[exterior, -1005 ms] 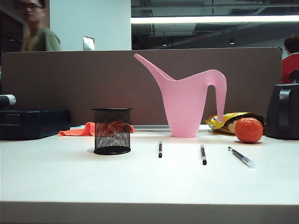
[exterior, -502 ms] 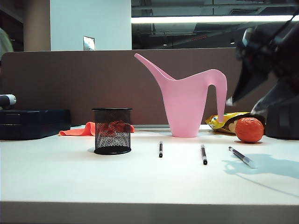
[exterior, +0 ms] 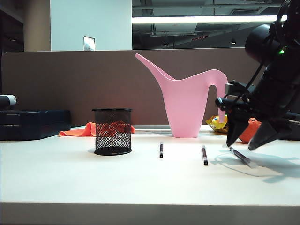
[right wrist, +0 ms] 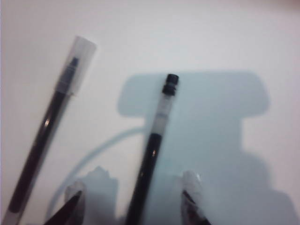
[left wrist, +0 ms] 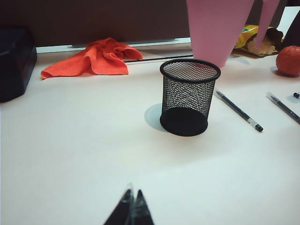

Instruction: Pick up a few water-based pens and put them in the pen basket.

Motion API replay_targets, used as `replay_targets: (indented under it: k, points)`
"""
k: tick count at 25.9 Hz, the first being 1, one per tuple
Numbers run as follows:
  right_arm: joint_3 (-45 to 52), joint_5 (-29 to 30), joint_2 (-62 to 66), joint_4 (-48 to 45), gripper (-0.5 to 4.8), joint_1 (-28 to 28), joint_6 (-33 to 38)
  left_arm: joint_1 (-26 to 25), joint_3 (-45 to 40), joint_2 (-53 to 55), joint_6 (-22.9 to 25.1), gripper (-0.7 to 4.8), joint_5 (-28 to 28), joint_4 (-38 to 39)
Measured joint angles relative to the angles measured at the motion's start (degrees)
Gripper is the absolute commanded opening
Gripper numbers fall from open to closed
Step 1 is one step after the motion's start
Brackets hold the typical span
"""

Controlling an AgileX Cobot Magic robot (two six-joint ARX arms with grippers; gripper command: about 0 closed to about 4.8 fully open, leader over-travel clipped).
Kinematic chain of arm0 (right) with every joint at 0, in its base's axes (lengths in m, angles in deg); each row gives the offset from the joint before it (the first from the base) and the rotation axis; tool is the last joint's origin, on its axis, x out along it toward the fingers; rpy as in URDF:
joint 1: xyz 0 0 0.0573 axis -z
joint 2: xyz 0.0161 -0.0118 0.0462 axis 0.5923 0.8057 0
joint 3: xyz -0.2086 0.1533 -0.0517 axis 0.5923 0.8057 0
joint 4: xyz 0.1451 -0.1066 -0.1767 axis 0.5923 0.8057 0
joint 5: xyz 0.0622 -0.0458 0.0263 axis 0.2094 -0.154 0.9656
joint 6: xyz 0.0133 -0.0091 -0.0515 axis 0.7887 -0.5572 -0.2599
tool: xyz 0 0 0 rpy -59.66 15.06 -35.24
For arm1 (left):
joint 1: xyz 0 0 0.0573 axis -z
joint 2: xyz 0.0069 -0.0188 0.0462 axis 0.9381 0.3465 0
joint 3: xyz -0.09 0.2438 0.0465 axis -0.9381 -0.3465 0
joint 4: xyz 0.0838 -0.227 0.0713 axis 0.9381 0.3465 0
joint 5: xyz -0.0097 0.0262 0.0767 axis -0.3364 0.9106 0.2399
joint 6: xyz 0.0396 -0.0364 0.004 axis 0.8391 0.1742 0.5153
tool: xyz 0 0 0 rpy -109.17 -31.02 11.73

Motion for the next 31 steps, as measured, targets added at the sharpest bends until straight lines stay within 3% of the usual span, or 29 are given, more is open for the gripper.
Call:
replay_targets:
  k: [6, 8, 10, 18, 23, 27, 31]
  points:
    - [-0.5, -1.5, 3.1, -1.7, 2.49, -0.8, -0.3, 0.0, 0.0, 0.0, 0.0, -0.04, 0.0, 0.0]
    - [-0.8, -3.7, 4.0, -2.9, 1.55, -1.6, -0.5, 0.0, 0.0, 0.0, 0.0, -0.04, 0.0, 0.0]
    - [-0.9, -5.0, 4.7, -3.7, -0.1, -1.9, -0.5, 0.0, 0.0, 0.0, 0.0, -0.04, 0.0, 0.0]
    - [-1.0, -7.4, 4.7, -3.4, -0.09, -2.3, -2.0, 0.0, 0.0, 0.0, 0.0, -0.04, 0.0, 0.0]
    - [-4.1, -5.3, 3.8, 2.2, -0.09, -2.3, -2.0, 0.0, 0.0, 0.0, 0.0, -0.04, 0.0, 0.0]
    - [-9.6, 2.4, 1.1, -0.8, -0.09, -2.3, -2.0, 0.0, 0.0, 0.0, 0.0, -0.04, 0.0, 0.0]
    - [-10.1, 14.8, 0.9, -11.6, -0.09, -3.2, -1.0, 0.0, 0.0, 0.0, 0.0, -0.04, 0.0, 0.0]
